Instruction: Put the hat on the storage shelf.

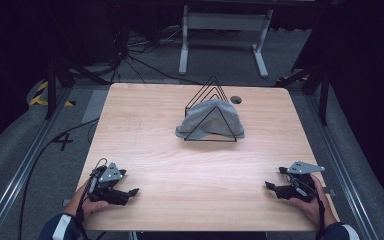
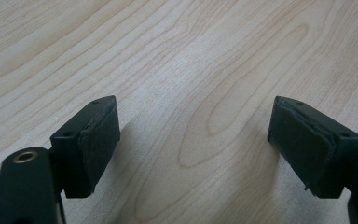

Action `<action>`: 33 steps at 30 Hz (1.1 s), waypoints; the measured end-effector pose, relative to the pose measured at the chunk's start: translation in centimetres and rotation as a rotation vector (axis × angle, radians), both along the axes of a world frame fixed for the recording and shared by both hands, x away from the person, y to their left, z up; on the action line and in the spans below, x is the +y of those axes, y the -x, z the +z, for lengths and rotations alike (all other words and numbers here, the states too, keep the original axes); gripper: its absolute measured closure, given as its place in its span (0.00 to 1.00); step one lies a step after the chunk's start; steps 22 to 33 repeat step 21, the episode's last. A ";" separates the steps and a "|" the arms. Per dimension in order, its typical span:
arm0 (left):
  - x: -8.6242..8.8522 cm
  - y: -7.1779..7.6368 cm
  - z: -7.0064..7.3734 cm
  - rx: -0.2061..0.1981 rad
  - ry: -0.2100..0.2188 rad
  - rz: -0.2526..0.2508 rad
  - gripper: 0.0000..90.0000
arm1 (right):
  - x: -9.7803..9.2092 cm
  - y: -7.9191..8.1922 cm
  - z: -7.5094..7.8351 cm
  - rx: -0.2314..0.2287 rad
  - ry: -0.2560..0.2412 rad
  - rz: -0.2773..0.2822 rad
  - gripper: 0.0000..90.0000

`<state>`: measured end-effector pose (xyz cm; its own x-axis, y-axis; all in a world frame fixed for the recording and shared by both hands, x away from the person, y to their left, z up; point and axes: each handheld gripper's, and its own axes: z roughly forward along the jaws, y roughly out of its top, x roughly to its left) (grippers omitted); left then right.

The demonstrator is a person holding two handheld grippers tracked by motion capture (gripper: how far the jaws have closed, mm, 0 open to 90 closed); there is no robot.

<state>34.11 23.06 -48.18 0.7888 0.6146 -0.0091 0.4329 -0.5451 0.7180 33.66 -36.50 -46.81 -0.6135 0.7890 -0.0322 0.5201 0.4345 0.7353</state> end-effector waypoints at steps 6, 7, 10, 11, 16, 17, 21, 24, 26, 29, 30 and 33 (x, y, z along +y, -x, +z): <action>-0.1 -0.1 0.0 0.002 0.000 0.009 0.17 | 0.0 -0.1 0.0 0.001 -0.001 -0.006 0.19; -0.1 -0.1 0.0 0.001 0.000 0.009 0.17 | 0.0 -0.1 0.0 0.001 -0.001 -0.006 0.19; -0.1 0.0 0.0 0.001 0.000 0.009 0.17 | 0.0 -0.1 0.0 0.001 -0.001 -0.007 0.19; -0.1 0.0 0.0 0.001 0.000 0.010 0.17 | 0.0 -0.1 0.0 0.001 -0.001 -0.007 0.19; -0.3 0.0 0.0 0.011 -0.001 0.015 0.15 | 0.0 0.0 0.0 0.001 0.000 -0.010 0.18; -0.3 0.0 0.0 0.012 -0.001 0.016 0.15 | 0.0 0.0 0.0 0.001 0.000 -0.010 0.18; -0.3 0.0 0.0 0.011 -0.002 0.016 0.15 | 0.0 0.0 0.0 0.001 0.000 -0.010 0.18; -0.3 0.0 0.0 0.011 -0.002 0.016 0.15 | 0.0 0.0 0.0 0.001 0.000 -0.010 0.18; -0.3 0.0 0.0 0.011 -0.002 0.016 0.15 | 0.0 0.0 0.0 0.001 0.000 -0.010 0.18; -0.3 0.0 0.0 0.011 -0.002 0.016 0.15 | 0.0 0.0 0.0 0.001 0.000 -0.010 0.18; -0.3 0.0 0.0 0.011 -0.002 0.016 0.15 | 0.0 0.0 0.0 0.001 0.000 -0.010 0.18; -0.3 0.0 0.0 0.011 -0.002 0.016 0.15 | 0.0 0.0 0.0 0.001 0.000 -0.010 0.18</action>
